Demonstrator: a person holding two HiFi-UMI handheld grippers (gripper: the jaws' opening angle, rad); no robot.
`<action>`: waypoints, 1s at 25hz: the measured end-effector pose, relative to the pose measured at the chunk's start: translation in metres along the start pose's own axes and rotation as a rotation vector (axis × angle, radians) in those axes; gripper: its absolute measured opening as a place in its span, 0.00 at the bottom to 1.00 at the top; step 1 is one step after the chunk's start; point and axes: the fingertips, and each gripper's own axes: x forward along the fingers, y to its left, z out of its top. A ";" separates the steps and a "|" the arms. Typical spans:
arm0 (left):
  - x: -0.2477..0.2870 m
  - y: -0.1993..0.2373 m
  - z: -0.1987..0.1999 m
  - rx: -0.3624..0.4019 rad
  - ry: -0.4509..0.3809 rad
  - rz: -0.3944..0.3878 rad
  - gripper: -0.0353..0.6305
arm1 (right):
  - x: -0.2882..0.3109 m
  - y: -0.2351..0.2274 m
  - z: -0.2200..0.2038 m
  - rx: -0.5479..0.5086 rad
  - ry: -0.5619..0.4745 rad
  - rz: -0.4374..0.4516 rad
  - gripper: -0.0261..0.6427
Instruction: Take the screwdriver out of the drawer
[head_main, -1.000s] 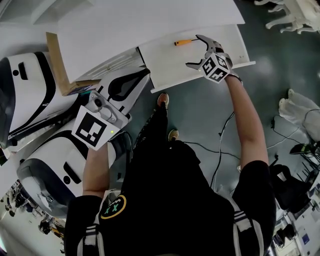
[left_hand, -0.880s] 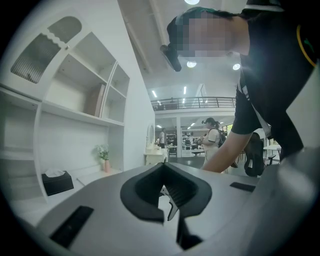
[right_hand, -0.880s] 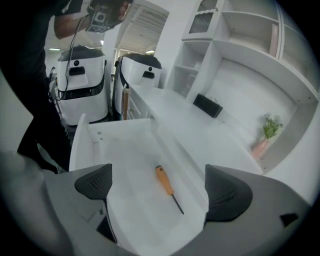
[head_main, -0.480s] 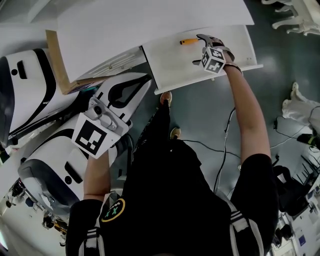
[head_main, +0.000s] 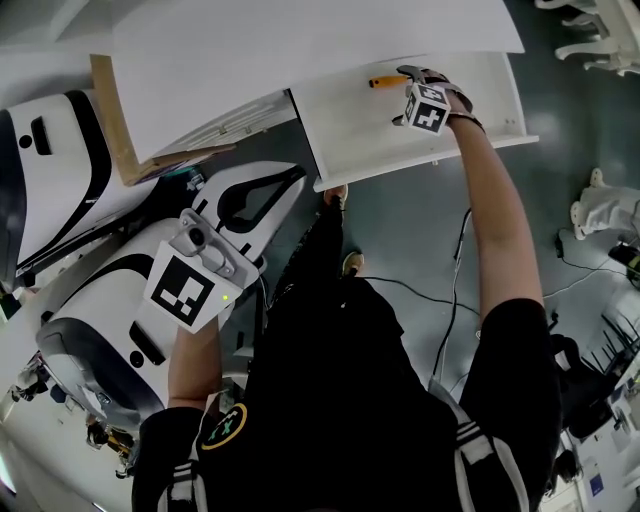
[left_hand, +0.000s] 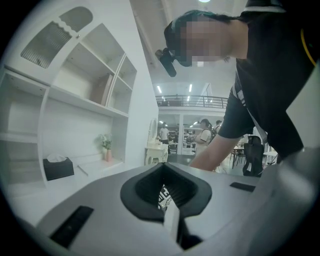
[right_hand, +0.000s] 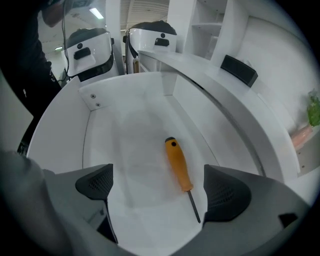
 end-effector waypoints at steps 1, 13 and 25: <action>-0.001 0.000 -0.002 -0.002 0.003 0.000 0.08 | 0.003 -0.001 -0.002 0.005 0.007 0.011 0.91; 0.001 0.011 -0.015 -0.018 0.030 0.003 0.08 | 0.032 -0.007 -0.006 0.060 0.027 0.084 0.90; 0.011 0.011 -0.020 -0.026 0.043 -0.008 0.08 | 0.033 -0.011 -0.011 0.109 -0.001 0.143 0.83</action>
